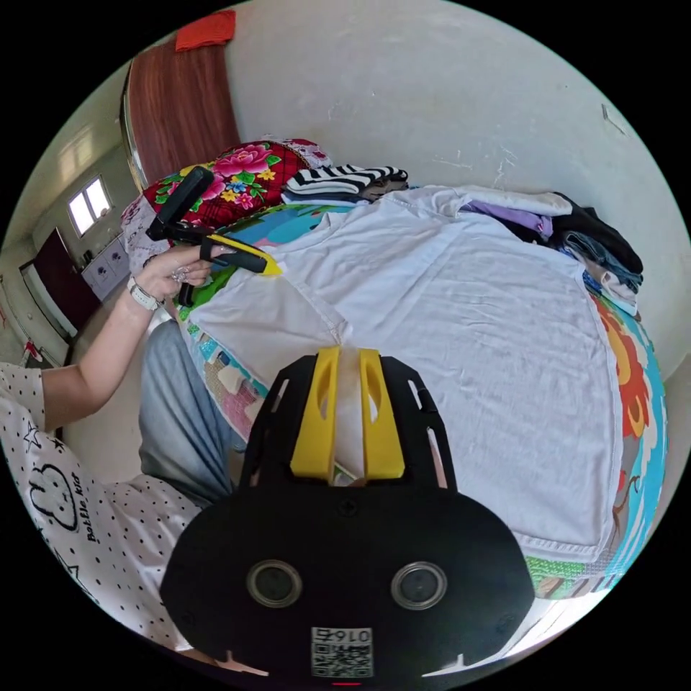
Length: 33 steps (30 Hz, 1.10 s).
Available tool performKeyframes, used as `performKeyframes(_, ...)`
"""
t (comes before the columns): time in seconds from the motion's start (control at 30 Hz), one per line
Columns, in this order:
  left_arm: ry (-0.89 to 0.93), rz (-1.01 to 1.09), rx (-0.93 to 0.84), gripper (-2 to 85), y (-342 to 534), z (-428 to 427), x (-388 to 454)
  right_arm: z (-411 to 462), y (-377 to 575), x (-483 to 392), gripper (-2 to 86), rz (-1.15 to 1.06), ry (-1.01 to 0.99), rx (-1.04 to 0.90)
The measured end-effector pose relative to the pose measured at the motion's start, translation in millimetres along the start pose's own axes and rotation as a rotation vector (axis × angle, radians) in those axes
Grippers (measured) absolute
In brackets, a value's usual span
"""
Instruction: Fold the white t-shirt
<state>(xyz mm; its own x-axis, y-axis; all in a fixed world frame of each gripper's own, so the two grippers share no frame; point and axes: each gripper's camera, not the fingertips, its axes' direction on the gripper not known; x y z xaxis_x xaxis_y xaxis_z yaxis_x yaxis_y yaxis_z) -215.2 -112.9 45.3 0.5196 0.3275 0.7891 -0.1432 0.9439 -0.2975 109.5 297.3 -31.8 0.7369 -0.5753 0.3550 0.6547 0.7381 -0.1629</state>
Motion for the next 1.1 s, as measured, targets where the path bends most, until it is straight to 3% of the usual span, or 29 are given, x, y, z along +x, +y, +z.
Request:
performKeyframes(0.1, 0.032, 0.009, 0.037, -0.8, 30, -17, -2, -15, 15, 2, 3.4, 0.0, 0.037, 0.016)
performKeyframes(0.27, 0.218, 0.09, 0.04, -0.7, 83, -19, 5, -35, 46, -12, 6.5, -0.118, -0.151, 0.082)
performKeyframes(0.6, 0.265, 0.053, 0.066, 4.1, 135, -4, 0, -21, 56, -33, 7.6, -0.208, -0.175, 0.017)
performKeyframes(0.8, 0.234, 0.039, 0.08, 5.2, 153, -5, -5, -19, 60, -34, 2.2, -0.186, -0.132, 0.016)
performKeyframes(1.1, 0.243, 0.037, 0.112, 0.3, 159, 7, -14, -16, 63, -40, 2.3, -0.187, -0.128, 0.023)
